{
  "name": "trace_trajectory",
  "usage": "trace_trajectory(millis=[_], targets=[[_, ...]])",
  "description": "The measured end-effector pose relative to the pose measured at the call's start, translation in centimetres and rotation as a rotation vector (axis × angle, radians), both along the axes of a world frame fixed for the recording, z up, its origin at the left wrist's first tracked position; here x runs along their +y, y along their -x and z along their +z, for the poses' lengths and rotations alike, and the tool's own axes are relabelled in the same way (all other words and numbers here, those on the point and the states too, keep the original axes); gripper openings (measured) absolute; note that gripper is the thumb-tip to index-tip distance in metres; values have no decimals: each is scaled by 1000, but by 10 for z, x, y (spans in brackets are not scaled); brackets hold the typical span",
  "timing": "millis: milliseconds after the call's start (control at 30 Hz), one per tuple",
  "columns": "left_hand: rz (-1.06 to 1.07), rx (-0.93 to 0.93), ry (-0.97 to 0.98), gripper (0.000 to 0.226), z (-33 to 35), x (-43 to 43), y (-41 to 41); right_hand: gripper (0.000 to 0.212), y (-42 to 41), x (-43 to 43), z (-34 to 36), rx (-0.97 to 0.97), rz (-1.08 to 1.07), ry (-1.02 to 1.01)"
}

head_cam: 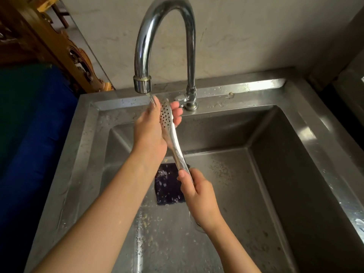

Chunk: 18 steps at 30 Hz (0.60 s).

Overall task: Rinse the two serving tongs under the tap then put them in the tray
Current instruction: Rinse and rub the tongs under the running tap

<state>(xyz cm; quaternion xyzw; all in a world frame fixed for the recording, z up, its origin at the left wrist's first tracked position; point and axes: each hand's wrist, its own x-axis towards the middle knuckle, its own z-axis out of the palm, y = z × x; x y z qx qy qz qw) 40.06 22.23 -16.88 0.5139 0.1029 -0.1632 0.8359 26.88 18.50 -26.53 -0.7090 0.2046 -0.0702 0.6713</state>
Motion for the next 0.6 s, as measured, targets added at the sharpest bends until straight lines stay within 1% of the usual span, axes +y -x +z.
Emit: trace_trajectory(millis=[100,167,200,233,267,300,333,367,433,467,533,600], targets=[[-89,-50,-52,21,-14,4,22,29,-13,-4,8,-19,-36,-8],[-122,-144,-211,11,-28,11,40,31,-23,-9,15,-47,-44,-19],[-102,-213,-328,15,-34,15,45,31,-27,-12,18,-59,-36,-31],[-64,-280,-436,24,-38,18,48,31,-30,-14,21,-68,-28,-53],[-17,-319,-511,32,-42,23,47,31,-32,-16,24,-77,-26,-95],[15,-314,-535,36,-43,28,45,31,-34,-17,26,-88,-26,-151],[9,-264,-486,37,-44,31,41,31,-36,-18,28,-103,-22,-211],[-39,-189,-382,36,-43,33,37,31,-37,-18,29,-121,-13,-260],[-203,-86,-178,36,-42,30,30,34,-36,-15,28,-147,14,-301],[-270,-67,-111,35,-41,28,26,35,-34,-11,26,-150,23,-308],[-316,-42,14,27,-37,22,21,34,-27,-1,18,-138,24,-338],[-317,-34,37,16,-34,18,21,33,-16,8,8,-114,14,-341]])
